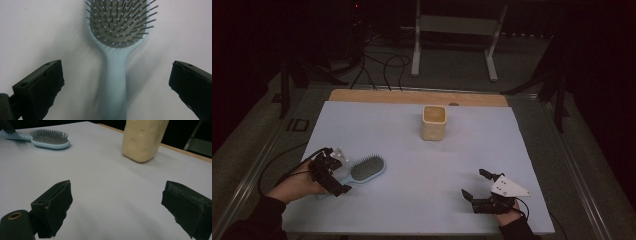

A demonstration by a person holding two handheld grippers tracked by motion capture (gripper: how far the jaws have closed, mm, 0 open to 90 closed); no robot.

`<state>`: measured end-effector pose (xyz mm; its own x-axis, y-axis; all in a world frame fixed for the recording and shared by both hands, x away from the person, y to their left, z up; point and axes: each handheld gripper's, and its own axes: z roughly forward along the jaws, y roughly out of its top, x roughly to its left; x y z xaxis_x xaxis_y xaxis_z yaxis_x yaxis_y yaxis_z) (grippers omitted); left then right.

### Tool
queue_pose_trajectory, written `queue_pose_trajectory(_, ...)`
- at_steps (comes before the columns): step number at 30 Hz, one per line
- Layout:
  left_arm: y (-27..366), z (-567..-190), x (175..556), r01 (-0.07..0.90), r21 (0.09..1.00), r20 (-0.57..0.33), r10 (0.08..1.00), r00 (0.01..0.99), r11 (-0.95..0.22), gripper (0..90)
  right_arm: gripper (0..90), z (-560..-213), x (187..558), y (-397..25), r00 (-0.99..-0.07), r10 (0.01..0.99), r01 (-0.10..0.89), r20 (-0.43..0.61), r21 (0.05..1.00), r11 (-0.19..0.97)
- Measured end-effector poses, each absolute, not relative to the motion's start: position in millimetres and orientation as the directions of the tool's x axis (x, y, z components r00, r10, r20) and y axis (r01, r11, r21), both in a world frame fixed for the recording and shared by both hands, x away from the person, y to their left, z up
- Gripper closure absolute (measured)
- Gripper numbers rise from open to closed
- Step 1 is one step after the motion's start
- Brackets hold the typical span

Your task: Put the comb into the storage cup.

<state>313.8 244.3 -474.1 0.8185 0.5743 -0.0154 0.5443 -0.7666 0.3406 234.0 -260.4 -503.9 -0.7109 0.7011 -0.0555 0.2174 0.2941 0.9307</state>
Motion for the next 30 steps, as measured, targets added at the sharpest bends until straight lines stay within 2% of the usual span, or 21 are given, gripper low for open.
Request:
queue_pose_trajectory(8, 243, -485, 318, 0.543, 0.323, -0.011, 0.571, 0.821, -0.775, 6.3, 9.0, -504, 234, -260, -0.711, 0.7, 0.213, -0.061, 0.931, 0.297)
queue_pose_trajectory(10, 244, -485, 318, 0.543, 0.325, -0.018, 0.569, 0.822, -0.774, 13.3, 9.0, -504, 234, -260, -0.711, 0.701, 0.215, -0.058, 0.931, 0.295)
queue_pose_trajectory(15, 238, -489, 318, 0.53, 0.28, -0.007, 0.55, 0.835, -0.801, 19.0, 9.0, -504, 234, -260, -0.712, 0.7, 0.213, -0.06, 0.931, 0.297)
queue_pose_trajectory(22, 232, -491, 319, 0.531, 0.248, 0.009, 0.55, 0.835, -0.81, 34.5, 9.0, -503, 233, -260, -0.71, 0.702, 0.215, -0.057, 0.931, 0.293)
queue_pose_trajectory(30, 226, -488, 321, 0.524, 0.22, 0.012, 0.539, 0.842, -0.823, 57.5, 9.0, -503, 233, -260, -0.711, 0.701, 0.215, -0.057, 0.932, 0.293)
